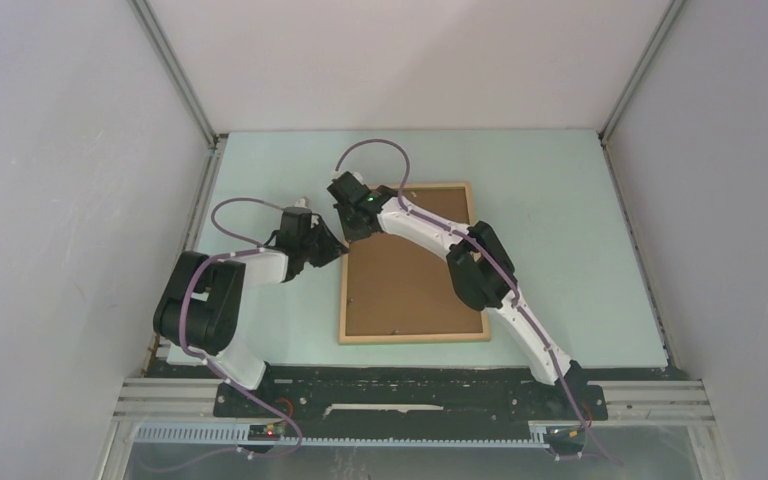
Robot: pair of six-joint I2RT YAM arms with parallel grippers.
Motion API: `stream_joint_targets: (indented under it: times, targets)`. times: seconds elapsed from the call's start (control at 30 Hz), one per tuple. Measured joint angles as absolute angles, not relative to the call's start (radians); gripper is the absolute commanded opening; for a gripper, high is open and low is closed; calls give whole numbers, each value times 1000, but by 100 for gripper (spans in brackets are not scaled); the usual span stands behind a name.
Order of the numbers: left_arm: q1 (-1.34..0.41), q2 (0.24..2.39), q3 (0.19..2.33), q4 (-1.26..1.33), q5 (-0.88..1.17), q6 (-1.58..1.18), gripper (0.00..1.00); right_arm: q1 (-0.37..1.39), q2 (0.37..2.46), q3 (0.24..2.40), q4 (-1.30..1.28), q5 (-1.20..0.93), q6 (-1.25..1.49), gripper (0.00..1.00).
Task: Put the photo into the frame
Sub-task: Install the photo frame at the center of the board.
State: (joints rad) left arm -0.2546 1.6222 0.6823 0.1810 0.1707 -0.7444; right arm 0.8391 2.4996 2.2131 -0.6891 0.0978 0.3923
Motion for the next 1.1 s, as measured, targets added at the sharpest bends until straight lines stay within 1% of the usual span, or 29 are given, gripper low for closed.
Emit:
stream_joint_targets:
  times: [0.27, 0.43, 0.53, 0.6, 0.73, 0.83, 1.0, 1.1]
  targets:
    - [-250, 1620, 665, 207, 191, -761, 0, 844, 2488, 2187, -670, 117, 404, 17]
    - [-237, 1625, 630, 272, 223, -809, 1, 846, 2484, 2178, -661, 116, 422, 17]
    - [-223, 1638, 614, 316, 255, -839, 0, 839, 2480, 2165, -651, 80, 435, 17]
    - [-208, 1643, 591, 361, 281, -862, 0, 817, 2453, 2104, -597, 11, 461, 17]
    - [-193, 1649, 574, 395, 311, -881, 0, 738, 2382, 1896, -384, -244, 606, 16]
    - [-184, 1658, 570, 411, 331, -884, 0, 699, 2384, 1839, -295, -397, 694, 16]
    - [-177, 1663, 569, 420, 348, -882, 0, 683, 2407, 1856, -295, -465, 736, 15]
    - [-171, 1661, 569, 416, 353, -881, 1, 674, 2404, 1808, -217, -504, 777, 16]
